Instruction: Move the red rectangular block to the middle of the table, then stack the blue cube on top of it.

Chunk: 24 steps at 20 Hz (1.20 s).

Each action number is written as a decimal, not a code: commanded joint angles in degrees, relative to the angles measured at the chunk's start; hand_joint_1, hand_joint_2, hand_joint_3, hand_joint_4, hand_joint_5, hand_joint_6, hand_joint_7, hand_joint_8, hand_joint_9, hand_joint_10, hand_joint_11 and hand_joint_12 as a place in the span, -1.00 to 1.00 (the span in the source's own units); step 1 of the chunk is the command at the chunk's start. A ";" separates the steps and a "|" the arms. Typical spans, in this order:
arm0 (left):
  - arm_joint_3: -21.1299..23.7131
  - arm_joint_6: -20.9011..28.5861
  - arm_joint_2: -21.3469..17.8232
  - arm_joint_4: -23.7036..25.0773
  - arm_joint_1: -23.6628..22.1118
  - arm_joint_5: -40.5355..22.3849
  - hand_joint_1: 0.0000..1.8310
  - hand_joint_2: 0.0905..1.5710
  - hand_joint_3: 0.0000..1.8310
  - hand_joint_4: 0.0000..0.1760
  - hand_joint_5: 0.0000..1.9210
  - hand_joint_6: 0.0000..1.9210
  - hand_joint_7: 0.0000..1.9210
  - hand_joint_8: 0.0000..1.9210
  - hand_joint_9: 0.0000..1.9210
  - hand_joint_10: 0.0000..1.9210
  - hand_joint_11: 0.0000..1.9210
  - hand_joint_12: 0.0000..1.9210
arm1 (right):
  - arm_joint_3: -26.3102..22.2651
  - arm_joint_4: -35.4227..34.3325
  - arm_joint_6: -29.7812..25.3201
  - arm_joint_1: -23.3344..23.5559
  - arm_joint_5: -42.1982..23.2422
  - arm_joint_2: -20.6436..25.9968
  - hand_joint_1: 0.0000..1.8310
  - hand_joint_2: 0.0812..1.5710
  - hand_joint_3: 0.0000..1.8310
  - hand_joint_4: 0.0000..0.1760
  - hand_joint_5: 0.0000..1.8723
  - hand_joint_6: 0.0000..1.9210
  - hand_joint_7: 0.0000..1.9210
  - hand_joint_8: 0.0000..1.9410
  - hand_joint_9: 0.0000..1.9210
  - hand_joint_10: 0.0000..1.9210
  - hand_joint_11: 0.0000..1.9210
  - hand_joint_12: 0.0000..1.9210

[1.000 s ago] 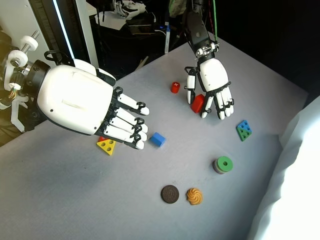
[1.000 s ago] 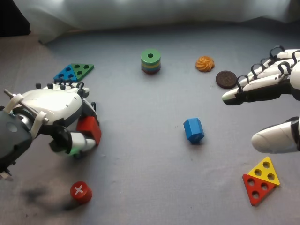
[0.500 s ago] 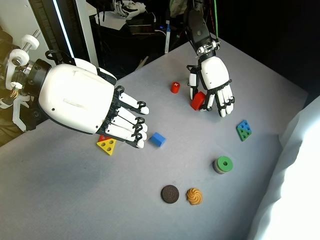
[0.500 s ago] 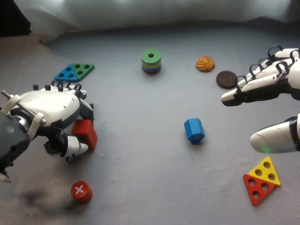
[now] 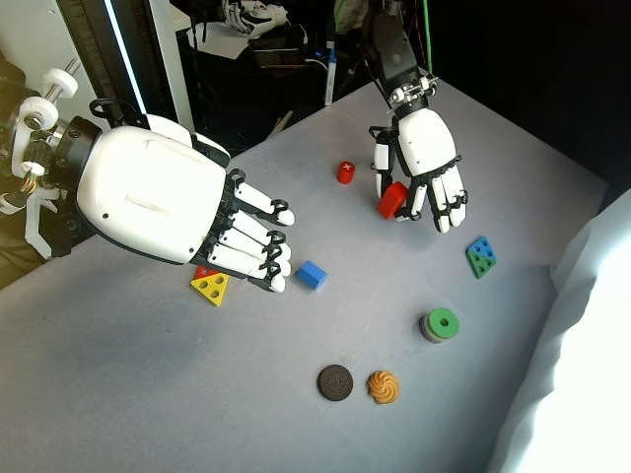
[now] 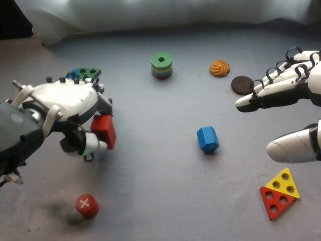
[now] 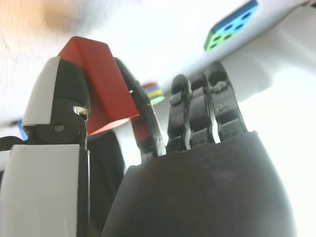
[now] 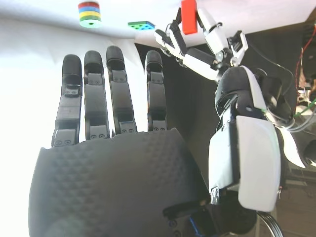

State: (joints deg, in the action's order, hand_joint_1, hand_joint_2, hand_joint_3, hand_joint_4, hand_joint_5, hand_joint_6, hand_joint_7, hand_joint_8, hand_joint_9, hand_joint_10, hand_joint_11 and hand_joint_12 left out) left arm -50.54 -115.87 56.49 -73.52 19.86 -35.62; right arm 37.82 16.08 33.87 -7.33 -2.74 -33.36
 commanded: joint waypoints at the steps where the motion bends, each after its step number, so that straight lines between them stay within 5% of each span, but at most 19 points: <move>1: 0.30 -1.09 -0.77 1.58 -1.08 -3.47 0.07 0.46 -1.00 0.71 -0.09 0.21 -0.85 -1.00 -0.97 -1.00 -1.00 -0.78 | -0.09 -0.59 -0.44 0.81 -5.42 0.49 -0.86 0.38 -1.00 -1.00 -0.66 -1.00 -0.68 -1.00 -0.74 -1.00 -1.00 -0.38; 2: 0.72 -2.64 -0.61 0.36 -2.11 -3.48 0.07 0.46 -1.00 0.65 -0.08 0.20 -0.85 -1.00 -0.98 -1.00 -1.00 -0.82 | -0.09 -0.59 -0.44 0.86 -5.42 0.49 -0.85 0.38 -1.00 -1.00 -0.65 -1.00 -0.68 -1.00 -0.74 -1.00 -1.00 -0.38; 3: 1.10 -3.98 -0.36 -0.88 -3.09 -3.49 0.06 0.46 -1.00 0.87 -0.09 0.20 -0.85 -1.00 -0.98 -1.00 -1.00 -0.81 | -0.09 -0.59 -0.44 0.90 -5.42 0.49 -0.85 0.38 -1.00 -1.00 -0.66 -1.00 -0.69 -1.00 -0.75 -1.00 -1.00 -0.40; 5: 1.63 -5.48 0.47 -2.02 -4.82 -3.98 0.06 0.47 -1.00 0.69 -0.11 0.23 -0.86 -1.00 -0.99 -1.00 -1.00 -0.84 | -0.09 -0.59 -0.44 0.91 -5.42 0.50 -0.85 0.38 -1.00 -1.00 -0.68 -1.00 -0.70 -1.00 -0.76 -1.00 -1.00 -0.43; 7: 1.99 -6.02 1.52 -2.50 -6.16 -4.92 0.04 0.47 -1.00 0.98 -0.11 0.24 -0.85 -1.00 -0.98 -1.00 -1.00 -0.80 | -0.09 -0.59 -0.44 0.97 -5.42 0.51 -0.84 0.38 -1.00 -1.00 -0.67 -1.00 -0.69 -1.00 -0.75 -1.00 -1.00 -0.41; 8: 2.04 -6.02 2.08 -2.50 -6.52 -5.34 0.07 0.46 -1.00 0.65 -0.09 0.20 -0.84 -1.00 -0.98 -1.00 -1.00 -0.80 | -0.09 -0.59 -0.44 1.00 -5.42 0.51 -0.85 0.38 -1.00 -1.00 -0.66 -1.00 -0.69 -1.00 -0.75 -1.00 -1.00 -0.40; 10: 2.05 -6.02 3.50 -2.61 -6.94 -6.24 0.05 0.47 -1.00 0.96 -0.11 0.23 -0.85 -1.00 -0.98 -1.00 -1.00 -0.80 | -0.09 -0.59 -0.44 1.02 -5.42 0.51 -0.85 0.39 -1.00 -1.00 -0.66 -1.00 -0.68 -1.00 -0.74 -1.00 -1.00 -0.38; 12: 1.87 -5.80 4.91 -2.61 -6.93 -6.67 0.04 0.48 -1.00 1.00 -0.12 0.24 -0.86 -1.00 -0.98 -1.00 -1.00 -0.80 | -0.08 -0.59 -0.44 1.03 -5.40 0.52 -0.85 0.39 -1.00 -1.00 -0.66 -1.00 -0.68 -1.00 -0.74 -1.00 -1.00 -0.38; 24: -0.88 4.33 9.60 4.91 -1.53 -8.08 0.03 0.48 -1.00 1.00 -0.13 0.26 -0.83 -1.00 -0.95 -0.99 -1.00 -0.71 | -0.08 -0.58 -0.44 1.06 -5.38 0.52 -0.83 0.39 -1.00 -1.00 -0.66 -1.00 -0.68 -1.00 -0.74 -1.00 -1.00 -0.39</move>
State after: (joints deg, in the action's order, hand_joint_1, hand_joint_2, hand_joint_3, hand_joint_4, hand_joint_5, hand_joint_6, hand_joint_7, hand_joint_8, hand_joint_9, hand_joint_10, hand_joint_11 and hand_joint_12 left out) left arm -51.42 -111.48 66.61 -71.85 18.79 -40.80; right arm 37.82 16.05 33.87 -7.27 -2.70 -33.36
